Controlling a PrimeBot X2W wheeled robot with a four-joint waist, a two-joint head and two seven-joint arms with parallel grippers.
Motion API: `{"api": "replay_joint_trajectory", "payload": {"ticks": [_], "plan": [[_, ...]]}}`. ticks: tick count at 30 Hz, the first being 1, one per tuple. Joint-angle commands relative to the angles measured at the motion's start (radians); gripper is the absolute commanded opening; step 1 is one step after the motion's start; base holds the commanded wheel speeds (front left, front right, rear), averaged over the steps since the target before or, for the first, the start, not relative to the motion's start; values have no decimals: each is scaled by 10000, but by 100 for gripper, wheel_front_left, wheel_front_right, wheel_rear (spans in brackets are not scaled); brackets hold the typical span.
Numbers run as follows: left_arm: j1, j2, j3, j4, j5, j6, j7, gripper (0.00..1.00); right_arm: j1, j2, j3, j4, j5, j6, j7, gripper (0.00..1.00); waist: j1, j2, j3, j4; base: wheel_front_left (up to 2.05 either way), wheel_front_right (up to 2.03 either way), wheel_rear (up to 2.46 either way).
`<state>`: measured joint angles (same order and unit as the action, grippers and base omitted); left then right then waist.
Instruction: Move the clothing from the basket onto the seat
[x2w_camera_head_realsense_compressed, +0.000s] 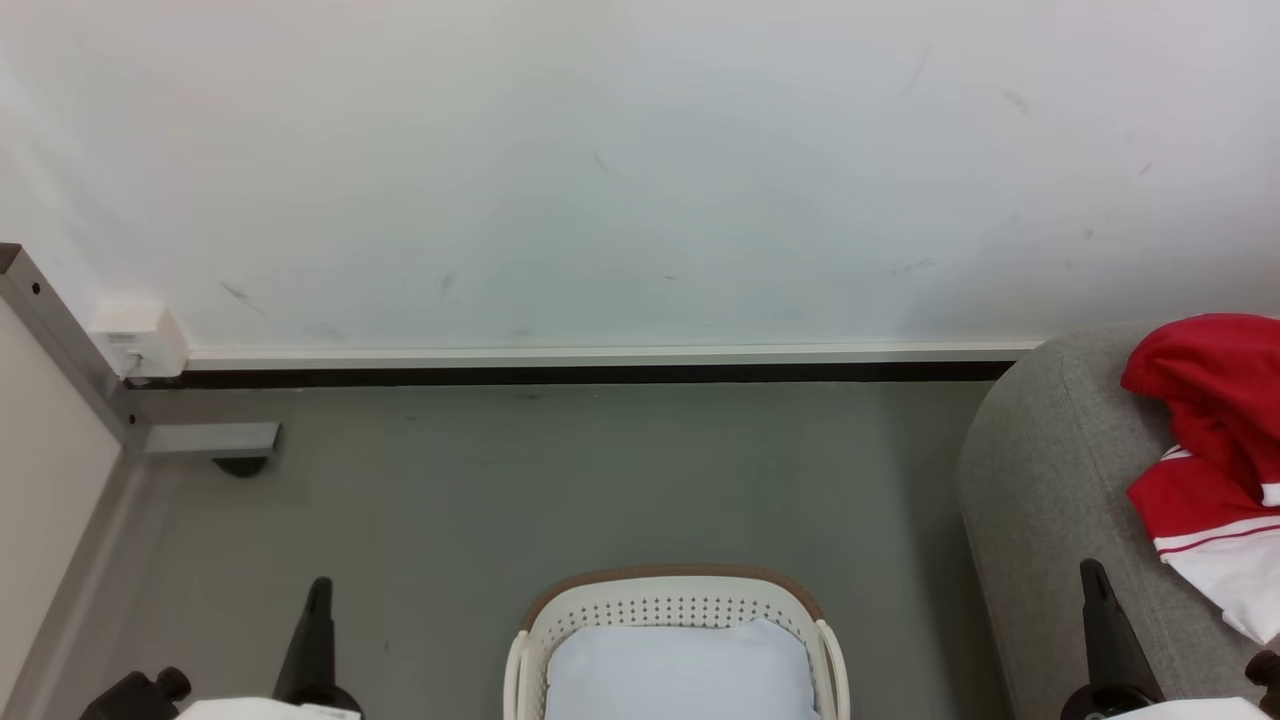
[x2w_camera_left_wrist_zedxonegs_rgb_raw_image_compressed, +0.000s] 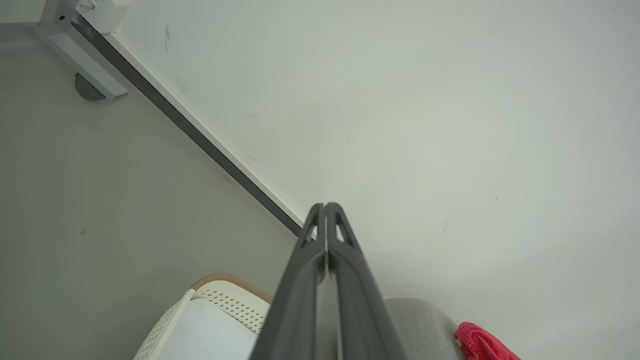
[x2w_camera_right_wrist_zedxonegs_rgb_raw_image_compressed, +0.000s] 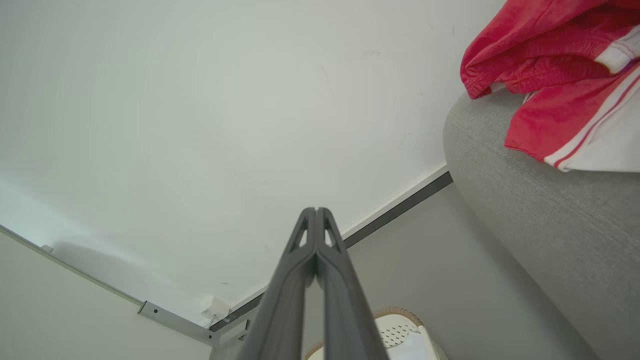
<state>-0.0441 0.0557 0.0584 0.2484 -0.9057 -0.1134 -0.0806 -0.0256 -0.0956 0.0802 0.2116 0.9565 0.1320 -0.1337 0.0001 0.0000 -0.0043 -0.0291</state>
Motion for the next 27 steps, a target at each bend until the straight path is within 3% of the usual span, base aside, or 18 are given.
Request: {"api": "replay_joint_trajectory", "payload": {"ticks": [1,27], "plan": [[-243,46,68,-147,-314,28,58,0,-281,-103,-68,-80,350,-8,30,0,0,0,1,4,0,0,0],[-437,15,276,-241,-3026,82,825,0,-546,-358,-211,52,3403,-13,532,0,0,0,12,96,0,0,0]]}}
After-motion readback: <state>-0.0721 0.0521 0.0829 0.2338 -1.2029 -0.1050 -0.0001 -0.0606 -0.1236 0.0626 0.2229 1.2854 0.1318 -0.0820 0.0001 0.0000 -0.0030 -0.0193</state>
